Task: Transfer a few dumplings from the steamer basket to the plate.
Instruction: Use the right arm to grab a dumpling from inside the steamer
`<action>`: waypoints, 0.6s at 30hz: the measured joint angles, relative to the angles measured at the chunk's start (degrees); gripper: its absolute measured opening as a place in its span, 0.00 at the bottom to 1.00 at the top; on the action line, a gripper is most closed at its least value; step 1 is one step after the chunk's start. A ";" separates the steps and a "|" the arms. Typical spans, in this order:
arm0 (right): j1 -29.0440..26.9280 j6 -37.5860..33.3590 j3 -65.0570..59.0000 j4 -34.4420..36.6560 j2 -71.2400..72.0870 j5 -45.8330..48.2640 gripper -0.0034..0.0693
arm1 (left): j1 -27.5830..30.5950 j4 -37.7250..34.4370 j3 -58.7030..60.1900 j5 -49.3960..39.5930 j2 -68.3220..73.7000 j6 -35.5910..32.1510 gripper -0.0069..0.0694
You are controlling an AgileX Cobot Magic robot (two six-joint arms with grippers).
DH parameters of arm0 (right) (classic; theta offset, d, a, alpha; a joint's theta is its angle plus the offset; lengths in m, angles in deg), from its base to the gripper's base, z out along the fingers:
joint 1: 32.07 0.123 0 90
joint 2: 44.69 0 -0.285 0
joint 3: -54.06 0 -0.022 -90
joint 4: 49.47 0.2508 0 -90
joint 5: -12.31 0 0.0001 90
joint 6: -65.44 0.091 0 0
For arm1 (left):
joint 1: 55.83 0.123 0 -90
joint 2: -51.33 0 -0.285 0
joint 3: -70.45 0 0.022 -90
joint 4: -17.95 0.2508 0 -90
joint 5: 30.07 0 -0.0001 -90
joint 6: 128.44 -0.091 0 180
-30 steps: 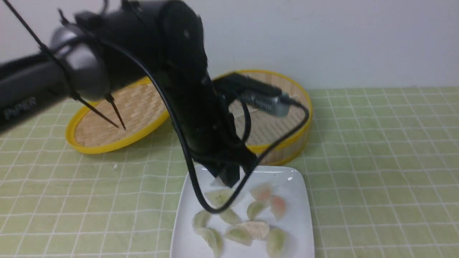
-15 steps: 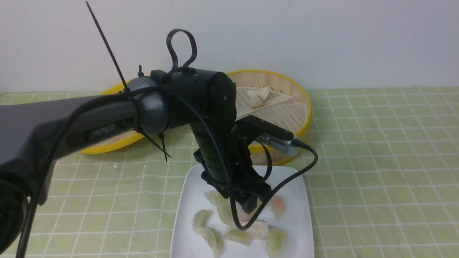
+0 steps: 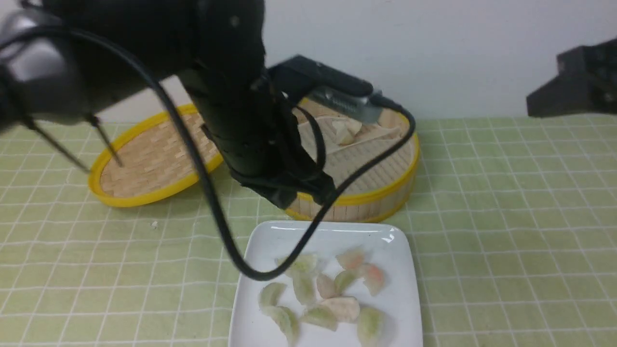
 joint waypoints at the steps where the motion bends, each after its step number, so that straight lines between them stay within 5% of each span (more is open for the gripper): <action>1: 0.87 -0.38 4.06 -0.50 -5.11 -0.12 0.03 | -0.01 0.38 0.68 -0.05 -3.24 0.53 0.09; 9: 8.26 1.35 28.51 -5.00 -29.95 1.34 0.07 | 0.06 0.75 2.70 -1.48 -18.82 2.60 0.08; 18: 12.48 7.07 60.51 -11.02 -54.08 5.87 0.35 | 0.06 7.38 2.87 -2.44 -35.76 9.85 0.08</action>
